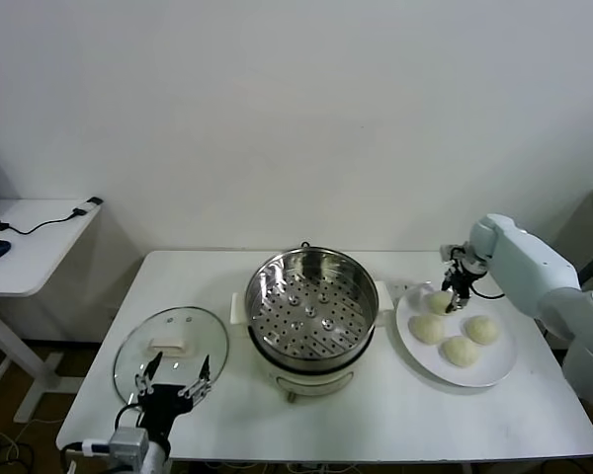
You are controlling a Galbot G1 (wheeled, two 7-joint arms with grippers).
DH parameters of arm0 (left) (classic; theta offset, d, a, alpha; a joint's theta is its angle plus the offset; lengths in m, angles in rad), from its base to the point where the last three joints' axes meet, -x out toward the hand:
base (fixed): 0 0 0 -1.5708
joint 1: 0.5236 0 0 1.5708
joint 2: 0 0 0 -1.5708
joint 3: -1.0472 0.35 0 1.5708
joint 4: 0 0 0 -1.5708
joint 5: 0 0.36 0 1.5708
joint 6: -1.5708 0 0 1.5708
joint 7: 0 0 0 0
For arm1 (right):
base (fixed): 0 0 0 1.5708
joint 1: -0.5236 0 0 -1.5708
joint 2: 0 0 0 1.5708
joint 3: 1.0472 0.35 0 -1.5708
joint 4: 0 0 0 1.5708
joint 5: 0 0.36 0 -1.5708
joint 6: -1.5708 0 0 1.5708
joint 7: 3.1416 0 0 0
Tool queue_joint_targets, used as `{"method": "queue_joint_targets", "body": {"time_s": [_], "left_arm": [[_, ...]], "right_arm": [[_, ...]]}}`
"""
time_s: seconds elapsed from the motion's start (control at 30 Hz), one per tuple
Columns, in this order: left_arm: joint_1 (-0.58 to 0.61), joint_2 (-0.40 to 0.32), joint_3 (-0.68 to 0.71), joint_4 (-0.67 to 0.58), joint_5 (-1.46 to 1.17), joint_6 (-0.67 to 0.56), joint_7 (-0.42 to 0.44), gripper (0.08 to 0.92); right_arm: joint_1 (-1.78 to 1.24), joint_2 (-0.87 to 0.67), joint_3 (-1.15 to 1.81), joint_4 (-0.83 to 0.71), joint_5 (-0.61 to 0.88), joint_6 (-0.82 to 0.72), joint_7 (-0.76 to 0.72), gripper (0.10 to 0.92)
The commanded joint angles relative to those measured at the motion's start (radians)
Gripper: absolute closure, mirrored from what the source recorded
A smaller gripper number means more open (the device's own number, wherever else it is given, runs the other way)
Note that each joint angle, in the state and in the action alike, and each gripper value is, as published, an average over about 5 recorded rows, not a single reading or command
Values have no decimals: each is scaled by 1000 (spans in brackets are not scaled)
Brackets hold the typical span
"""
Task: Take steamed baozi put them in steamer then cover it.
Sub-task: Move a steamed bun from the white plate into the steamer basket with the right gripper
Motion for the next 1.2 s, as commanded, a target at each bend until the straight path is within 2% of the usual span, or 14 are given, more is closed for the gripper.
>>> {"method": "queue_joint_targets", "body": {"time_s": [0.03,0.2,0.4,0.5,0.63,0.73,0.9,1.2], "left_arm": [[-2,2,0,-3,11,4,0,177],[-3,5,1,-8,23,0,-2,177],[4,6,5,-8,31,-7,-4,177],[7,8,8,-7,32,-8,-4,177],[0,7,9,1,31,-8,-5,177],[-11,7,9,10,28,-6,-7,177],[-25,4,12,16,29,-1,-8,177],[-28,-1,2,17,26,-2,-13,177]], "right_arm": [[71,-43,-58,96,65,-3,-10,436],[420,-116,-372,338,312,36,-69,440],[803,-108,-633,674,580,126,-112,438],[874,-95,-677,851,568,211,-96,441],[848,-45,-665,992,388,444,-48,447],[770,23,-606,980,255,608,-25,448],[643,148,-524,856,117,785,-23,448],[433,253,-422,604,-79,834,-20,448]]}}
